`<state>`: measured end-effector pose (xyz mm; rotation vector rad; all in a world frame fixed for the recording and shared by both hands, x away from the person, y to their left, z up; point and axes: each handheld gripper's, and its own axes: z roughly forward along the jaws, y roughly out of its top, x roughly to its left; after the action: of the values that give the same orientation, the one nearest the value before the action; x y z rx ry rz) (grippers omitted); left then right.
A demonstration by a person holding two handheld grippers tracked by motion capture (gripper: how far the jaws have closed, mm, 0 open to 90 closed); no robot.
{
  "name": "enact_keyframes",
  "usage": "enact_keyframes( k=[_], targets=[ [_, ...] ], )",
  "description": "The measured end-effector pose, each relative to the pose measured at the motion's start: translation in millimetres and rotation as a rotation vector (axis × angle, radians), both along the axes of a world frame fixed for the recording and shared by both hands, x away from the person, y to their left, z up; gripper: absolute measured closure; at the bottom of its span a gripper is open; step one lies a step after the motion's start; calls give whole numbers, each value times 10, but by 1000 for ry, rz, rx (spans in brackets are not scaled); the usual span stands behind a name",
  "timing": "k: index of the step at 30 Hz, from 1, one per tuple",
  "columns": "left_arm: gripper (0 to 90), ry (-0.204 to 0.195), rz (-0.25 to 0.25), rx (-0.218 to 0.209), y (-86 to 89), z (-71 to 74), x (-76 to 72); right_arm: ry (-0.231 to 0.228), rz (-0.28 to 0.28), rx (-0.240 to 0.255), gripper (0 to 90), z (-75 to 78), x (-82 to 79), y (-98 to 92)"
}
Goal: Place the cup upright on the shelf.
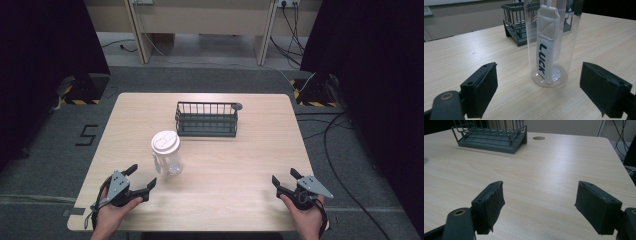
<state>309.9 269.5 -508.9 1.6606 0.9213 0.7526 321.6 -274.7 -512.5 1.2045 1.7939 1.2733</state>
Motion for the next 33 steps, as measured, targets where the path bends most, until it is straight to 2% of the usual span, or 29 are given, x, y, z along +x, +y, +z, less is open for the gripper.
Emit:
enact_keyframes(
  k=[3,14,17,19,24,33],
  targets=[
    [142,-3,11,2,2,5,9,0,0,0,216,0,-6,5],
    [142,-18,-3,-1,-97,52,91,3,-8,-3,215,0,4,2],
    [142,-14,-22,-2,-148,53,142,3,-6,-3,215,0,4,2],
    [142,-15,-27,12,-169,47,175,5,-4,-3,217,1,5,3],
    [142,4,-43,-1,-216,28,266,8,-4,0,218,0,16,2],
    [142,-5,-94,4,-343,13,435,5,-3,-10,225,1,18,1]
  ],
)
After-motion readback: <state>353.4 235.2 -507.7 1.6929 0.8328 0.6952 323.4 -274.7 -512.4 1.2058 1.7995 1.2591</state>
